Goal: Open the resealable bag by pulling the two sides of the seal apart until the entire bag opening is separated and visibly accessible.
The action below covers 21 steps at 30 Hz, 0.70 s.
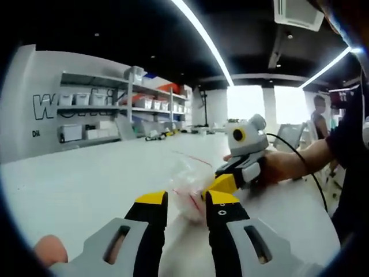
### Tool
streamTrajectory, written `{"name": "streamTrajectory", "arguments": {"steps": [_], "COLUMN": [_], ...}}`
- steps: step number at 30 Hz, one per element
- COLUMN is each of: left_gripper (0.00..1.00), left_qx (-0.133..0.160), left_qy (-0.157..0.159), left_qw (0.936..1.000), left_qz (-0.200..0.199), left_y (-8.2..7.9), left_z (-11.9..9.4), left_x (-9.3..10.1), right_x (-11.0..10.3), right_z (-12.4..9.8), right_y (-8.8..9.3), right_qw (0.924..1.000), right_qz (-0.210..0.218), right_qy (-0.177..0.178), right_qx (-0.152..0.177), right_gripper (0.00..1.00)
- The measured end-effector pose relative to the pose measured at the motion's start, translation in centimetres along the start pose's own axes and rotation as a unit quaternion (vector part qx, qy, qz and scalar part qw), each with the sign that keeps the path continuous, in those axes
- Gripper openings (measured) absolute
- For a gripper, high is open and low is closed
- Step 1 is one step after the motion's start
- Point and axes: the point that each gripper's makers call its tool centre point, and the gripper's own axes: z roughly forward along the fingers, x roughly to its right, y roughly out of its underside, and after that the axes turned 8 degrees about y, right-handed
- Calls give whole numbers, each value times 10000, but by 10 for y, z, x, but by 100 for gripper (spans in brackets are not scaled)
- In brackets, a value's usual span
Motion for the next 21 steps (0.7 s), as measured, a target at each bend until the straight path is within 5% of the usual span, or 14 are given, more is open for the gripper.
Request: {"name": "streamTrajectory", "arguments": {"steps": [21], "left_gripper": [21], "left_qx": [-95], "left_qy": [170], "left_qw": [9998], "left_qz": [-35], "left_y": [5], "left_z": [4], "left_x": [4], "right_x": [-20], "right_z": [-5], "right_y": [9], "right_qw": [9995], "right_qz": [-127], "right_qy": [-286], "right_qx": [-68], "right_gripper": [1]}}
